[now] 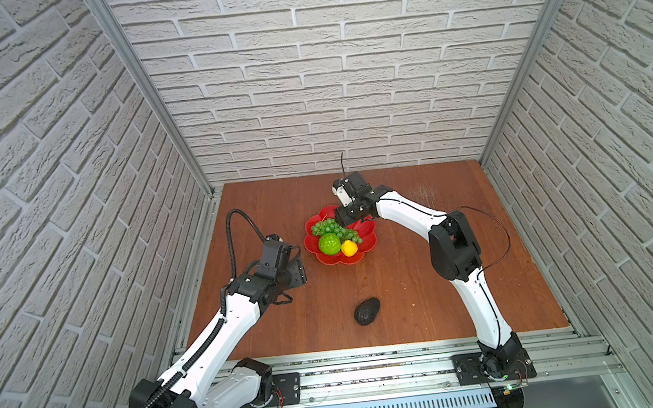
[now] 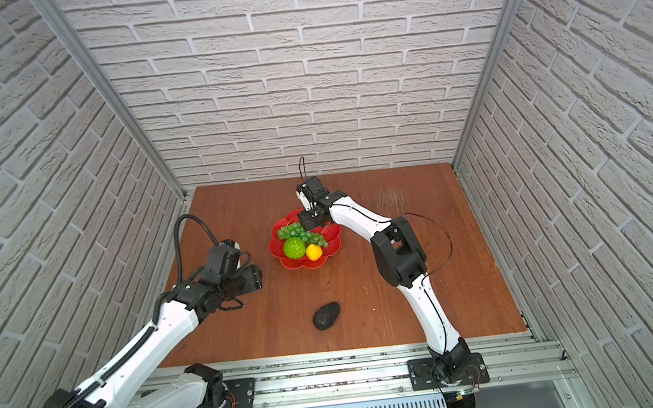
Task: Place and organize the fake fruits in the fruit bowl
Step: 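Lift the purple fruit with the right gripper and lower it into the bowl, then open and withdraw the right gripper while the left gripper grasps the dark avocado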
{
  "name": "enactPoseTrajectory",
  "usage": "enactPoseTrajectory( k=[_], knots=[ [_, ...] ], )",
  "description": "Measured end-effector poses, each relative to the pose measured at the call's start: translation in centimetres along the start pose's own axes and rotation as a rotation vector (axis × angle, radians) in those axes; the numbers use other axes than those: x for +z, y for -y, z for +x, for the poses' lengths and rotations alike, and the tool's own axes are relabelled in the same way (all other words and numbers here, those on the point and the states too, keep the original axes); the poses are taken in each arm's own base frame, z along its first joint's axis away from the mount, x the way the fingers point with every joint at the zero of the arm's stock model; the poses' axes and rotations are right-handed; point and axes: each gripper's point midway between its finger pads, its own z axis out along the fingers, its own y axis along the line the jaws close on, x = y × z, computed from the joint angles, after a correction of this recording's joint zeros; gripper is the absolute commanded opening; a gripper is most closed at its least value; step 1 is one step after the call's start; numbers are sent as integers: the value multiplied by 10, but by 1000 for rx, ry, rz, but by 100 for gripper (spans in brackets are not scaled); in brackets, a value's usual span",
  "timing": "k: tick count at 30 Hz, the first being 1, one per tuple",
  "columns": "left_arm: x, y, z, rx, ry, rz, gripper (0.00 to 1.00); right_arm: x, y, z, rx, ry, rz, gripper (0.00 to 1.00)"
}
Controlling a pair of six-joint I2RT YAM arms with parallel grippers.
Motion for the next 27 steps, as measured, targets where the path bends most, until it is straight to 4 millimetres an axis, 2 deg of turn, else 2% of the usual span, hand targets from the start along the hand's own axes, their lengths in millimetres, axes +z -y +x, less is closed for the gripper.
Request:
enactPoseTrajectory(
  k=[9, 27],
  knots=[
    [0, -1, -1, -5, 1, -3, 72, 0, -4, 1, -25, 0, 3, 76],
    [1, -1, -1, -9, 2, -2, 72, 2, 5, 5, -60, -9, 52, 75]
  ],
)
